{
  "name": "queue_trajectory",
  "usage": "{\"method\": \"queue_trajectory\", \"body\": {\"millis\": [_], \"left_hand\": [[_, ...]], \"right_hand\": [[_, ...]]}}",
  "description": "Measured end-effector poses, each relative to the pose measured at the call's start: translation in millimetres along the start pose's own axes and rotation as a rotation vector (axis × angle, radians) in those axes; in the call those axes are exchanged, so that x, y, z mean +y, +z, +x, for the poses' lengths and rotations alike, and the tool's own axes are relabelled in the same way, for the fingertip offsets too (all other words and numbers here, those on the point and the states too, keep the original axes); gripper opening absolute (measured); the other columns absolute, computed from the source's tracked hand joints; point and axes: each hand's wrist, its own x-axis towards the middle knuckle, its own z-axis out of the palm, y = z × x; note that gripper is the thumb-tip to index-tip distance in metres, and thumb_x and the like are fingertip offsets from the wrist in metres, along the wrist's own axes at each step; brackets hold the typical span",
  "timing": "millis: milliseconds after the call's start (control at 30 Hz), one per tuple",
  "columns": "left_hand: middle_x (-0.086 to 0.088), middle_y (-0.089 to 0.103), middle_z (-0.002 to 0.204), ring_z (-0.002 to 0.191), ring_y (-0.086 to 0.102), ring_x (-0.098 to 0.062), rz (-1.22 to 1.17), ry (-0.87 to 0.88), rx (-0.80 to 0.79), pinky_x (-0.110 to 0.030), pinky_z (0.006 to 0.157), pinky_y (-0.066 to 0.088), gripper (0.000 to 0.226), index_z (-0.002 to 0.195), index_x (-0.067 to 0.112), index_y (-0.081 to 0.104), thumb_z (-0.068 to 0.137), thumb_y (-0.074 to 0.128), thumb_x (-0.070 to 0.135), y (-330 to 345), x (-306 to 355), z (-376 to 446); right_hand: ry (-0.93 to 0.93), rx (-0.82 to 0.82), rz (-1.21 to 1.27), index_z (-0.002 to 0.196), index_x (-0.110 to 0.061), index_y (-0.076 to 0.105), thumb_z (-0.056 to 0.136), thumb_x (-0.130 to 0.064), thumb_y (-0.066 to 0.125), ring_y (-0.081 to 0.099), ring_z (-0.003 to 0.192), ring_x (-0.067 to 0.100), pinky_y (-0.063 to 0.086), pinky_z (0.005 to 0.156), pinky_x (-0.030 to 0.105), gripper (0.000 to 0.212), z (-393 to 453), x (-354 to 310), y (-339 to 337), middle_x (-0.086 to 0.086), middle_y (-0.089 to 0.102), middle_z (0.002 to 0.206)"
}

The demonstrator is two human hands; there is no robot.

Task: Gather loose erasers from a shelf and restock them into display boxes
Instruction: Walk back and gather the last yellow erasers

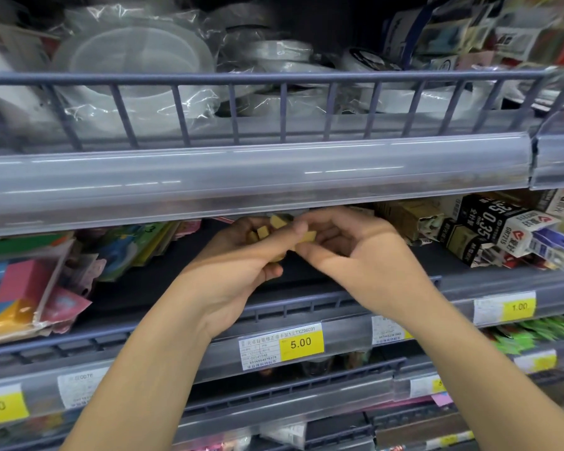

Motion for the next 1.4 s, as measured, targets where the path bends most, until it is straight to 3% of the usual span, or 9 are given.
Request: {"method": "queue_trajectory", "body": {"millis": [233, 467, 633, 733, 867, 1000, 1133, 1267, 1400], "left_hand": [[-0.010, 0.080, 0.107, 0.102, 0.077, -0.023, -0.121, 0.015, -0.016, -0.040, 0.092, 0.061, 0.048, 0.101, 0.017, 0.080, 0.060, 0.098, 0.031, -5, -2, 1], [-0.014, 0.078, 0.102, 0.100, 0.077, -0.025, -0.072, 0.004, -0.101, -0.034, 0.078, 0.062, 0.035, 0.095, 0.014, 0.079, 0.065, 0.095, 0.017, -8, 3, 1], [-0.015, 0.080, 0.103, 0.098, 0.078, -0.026, -0.037, 0.070, -0.135, -0.032, 0.076, 0.063, 0.038, 0.094, 0.012, 0.082, 0.057, 0.091, 0.020, -10, 3, 0], [-0.012, 0.079, 0.098, 0.093, 0.078, -0.023, -0.037, 0.078, -0.107, -0.032, 0.074, 0.063, 0.023, 0.094, 0.013, 0.081, 0.074, 0.084, 0.003, -11, 3, -1], [-0.005, 0.077, 0.085, 0.076, 0.075, -0.015, -0.055, 0.092, -0.032, -0.031, 0.065, 0.062, 0.033, 0.081, 0.020, 0.083, 0.083, 0.073, -0.011, -8, 1, -2], [0.008, 0.074, 0.070, 0.062, 0.072, -0.005, -0.055, 0.079, 0.020, -0.027, 0.059, 0.060, 0.037, 0.074, 0.026, 0.084, 0.082, 0.074, -0.009, -5, 0, 2], [0.008, 0.073, 0.069, 0.063, 0.072, -0.005, -0.044, 0.059, 0.009, -0.026, 0.057, 0.059, 0.034, 0.073, 0.028, 0.083, 0.082, 0.078, -0.004, -5, 0, 4], [0.008, 0.075, 0.071, 0.066, 0.073, -0.005, -0.027, 0.039, 0.005, -0.024, 0.056, 0.058, 0.033, 0.073, 0.032, 0.083, 0.081, 0.080, 0.000, -4, 1, 5], [0.006, 0.076, 0.075, 0.066, 0.072, -0.005, -0.025, 0.027, 0.007, -0.023, 0.053, 0.055, 0.029, 0.072, 0.032, 0.083, 0.077, 0.086, 0.003, -4, 2, 4]], "right_hand": [[0.008, 0.021, -0.011, 0.105, -0.031, 0.066, 0.084, -0.022, 0.079, 0.068, 0.086, 0.009, 0.057, 0.077, 0.029, 0.026, -10, -14, 19, -0.012, 0.069, 0.091], [0.043, 0.031, 0.038, 0.095, -0.033, 0.068, 0.081, -0.028, 0.081, 0.068, 0.082, 0.012, 0.057, 0.072, 0.032, 0.020, -12, -15, 19, -0.010, 0.070, 0.086], [0.013, 0.110, -0.049, 0.088, -0.034, 0.065, 0.079, -0.033, 0.082, 0.057, 0.070, 0.005, 0.040, 0.059, 0.011, 0.019, -12, -12, 24, -0.017, 0.062, 0.078], [-0.012, 0.084, -0.107, 0.098, -0.037, 0.066, 0.079, -0.041, 0.080, 0.056, 0.077, 0.004, 0.041, 0.064, 0.014, 0.023, -12, -14, 23, -0.018, 0.061, 0.088], [0.013, -0.020, -0.063, 0.107, -0.042, 0.069, 0.079, -0.048, 0.073, 0.063, 0.085, 0.006, 0.053, 0.072, 0.024, 0.029, -10, -13, 1, -0.019, 0.067, 0.097], [0.190, 0.070, -0.349, 0.111, -0.038, 0.069, 0.088, -0.038, 0.072, 0.067, 0.094, 0.013, 0.048, 0.078, 0.027, 0.023, 10, 12, -38, -0.020, 0.069, 0.090], [0.440, -0.157, -0.984, 0.133, -0.026, 0.058, 0.097, -0.043, 0.057, 0.062, 0.106, 0.031, 0.039, 0.076, 0.026, 0.040, 32, 41, -74, 0.006, 0.069, 0.118], [0.459, -0.360, -1.062, 0.119, -0.019, 0.057, 0.100, -0.033, 0.052, 0.055, 0.093, 0.026, 0.044, 0.075, 0.030, 0.025, 39, 53, -75, 0.009, 0.064, 0.114], [0.452, -0.389, -1.053, 0.112, -0.021, 0.058, 0.099, -0.021, 0.054, 0.063, 0.097, 0.027, 0.054, 0.082, 0.034, 0.014, 47, 57, -76, 0.006, 0.064, 0.104]]}}
